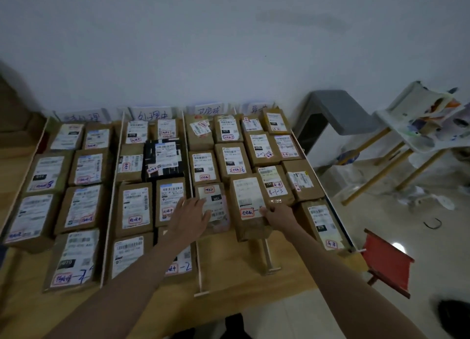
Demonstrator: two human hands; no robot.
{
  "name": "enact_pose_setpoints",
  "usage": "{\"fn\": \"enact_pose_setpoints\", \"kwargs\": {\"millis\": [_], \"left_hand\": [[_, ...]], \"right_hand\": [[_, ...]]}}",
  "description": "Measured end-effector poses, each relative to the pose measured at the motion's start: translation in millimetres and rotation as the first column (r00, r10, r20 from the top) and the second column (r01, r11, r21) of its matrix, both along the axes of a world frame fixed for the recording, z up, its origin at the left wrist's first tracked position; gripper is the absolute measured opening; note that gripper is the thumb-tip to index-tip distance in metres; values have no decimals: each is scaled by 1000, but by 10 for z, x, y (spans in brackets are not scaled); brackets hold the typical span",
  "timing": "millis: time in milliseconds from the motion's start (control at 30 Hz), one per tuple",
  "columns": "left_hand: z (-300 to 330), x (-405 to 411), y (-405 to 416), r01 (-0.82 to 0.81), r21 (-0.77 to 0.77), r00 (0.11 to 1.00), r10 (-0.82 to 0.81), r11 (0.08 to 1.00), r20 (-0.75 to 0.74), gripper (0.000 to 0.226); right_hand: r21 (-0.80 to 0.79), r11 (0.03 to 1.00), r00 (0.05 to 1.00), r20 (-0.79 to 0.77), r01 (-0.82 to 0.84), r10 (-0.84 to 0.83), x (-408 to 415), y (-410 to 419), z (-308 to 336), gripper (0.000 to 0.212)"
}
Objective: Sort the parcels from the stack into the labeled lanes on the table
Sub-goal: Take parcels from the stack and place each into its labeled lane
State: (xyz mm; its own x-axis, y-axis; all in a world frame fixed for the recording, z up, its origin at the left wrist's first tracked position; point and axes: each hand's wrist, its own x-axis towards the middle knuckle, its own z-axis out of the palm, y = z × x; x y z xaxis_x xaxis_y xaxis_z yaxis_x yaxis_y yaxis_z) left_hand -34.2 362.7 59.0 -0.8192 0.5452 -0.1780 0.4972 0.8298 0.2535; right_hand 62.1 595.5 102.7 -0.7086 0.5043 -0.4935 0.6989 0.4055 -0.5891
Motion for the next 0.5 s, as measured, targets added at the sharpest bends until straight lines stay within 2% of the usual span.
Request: {"fn": "enact_pose_setpoints", "kwargs": {"millis": [267, 500], "left_hand": [[-214, 21, 306, -108, -79, 994, 110, 991, 27, 52], [-312, 38, 388, -127, -81, 991, 131, 989, 39, 52]], "right_hand": [[62, 985, 986, 57, -161, 158, -434, 199, -270, 35], [46, 981, 982, 38, -187, 185, -523, 179, -372, 32]]}}
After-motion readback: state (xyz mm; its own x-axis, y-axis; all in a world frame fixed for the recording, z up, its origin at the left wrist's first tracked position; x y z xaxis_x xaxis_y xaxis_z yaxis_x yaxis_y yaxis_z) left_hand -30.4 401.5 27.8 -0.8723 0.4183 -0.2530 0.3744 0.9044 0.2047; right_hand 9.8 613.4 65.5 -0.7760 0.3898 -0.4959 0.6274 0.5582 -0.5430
